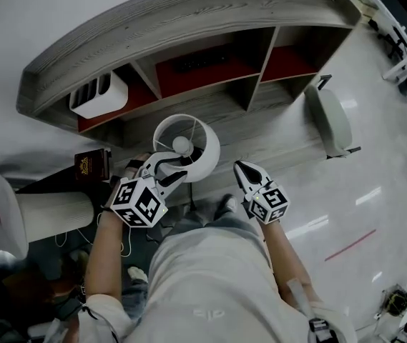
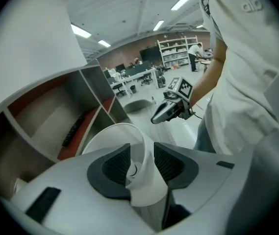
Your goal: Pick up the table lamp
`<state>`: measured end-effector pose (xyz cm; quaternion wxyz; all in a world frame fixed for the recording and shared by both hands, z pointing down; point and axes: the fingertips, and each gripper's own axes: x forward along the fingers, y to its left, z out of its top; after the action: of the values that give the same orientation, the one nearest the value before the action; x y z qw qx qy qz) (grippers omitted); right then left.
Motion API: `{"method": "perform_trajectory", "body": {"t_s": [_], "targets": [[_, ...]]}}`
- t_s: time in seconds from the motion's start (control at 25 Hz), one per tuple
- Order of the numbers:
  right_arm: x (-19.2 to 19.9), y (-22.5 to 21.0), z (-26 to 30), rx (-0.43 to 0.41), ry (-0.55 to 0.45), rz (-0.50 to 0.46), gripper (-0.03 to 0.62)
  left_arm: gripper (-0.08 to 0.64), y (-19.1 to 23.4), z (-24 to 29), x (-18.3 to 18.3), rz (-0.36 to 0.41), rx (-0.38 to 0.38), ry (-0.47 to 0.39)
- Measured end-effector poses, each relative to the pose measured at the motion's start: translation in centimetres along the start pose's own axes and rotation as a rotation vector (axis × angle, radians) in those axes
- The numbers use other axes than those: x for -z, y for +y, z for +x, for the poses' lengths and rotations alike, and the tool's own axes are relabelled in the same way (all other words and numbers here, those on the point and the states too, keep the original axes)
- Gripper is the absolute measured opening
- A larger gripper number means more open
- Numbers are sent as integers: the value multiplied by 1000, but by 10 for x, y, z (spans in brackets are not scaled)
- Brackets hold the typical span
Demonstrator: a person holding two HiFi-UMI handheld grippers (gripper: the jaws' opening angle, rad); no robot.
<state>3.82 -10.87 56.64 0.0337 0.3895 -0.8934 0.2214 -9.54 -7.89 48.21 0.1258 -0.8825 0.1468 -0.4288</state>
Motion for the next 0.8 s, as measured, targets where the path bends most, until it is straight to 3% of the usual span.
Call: {"method": "perform_trajectory", "body": {"t_s": [0.16, 0.36, 0.64, 0.8], "targets": [[8, -3, -5, 59, -8, 24, 31, 164, -8, 16, 4, 111, 127, 104], [22, -4, -11, 119, -8, 51, 31, 158, 7, 27, -2, 156, 167, 124], [47, -9, -14, 178, 4, 104, 31, 140, 14, 42, -12, 286, 227, 178], [58, -12, -10, 190, 21, 119, 31, 124, 14, 47, -17, 279, 284, 209]]}}
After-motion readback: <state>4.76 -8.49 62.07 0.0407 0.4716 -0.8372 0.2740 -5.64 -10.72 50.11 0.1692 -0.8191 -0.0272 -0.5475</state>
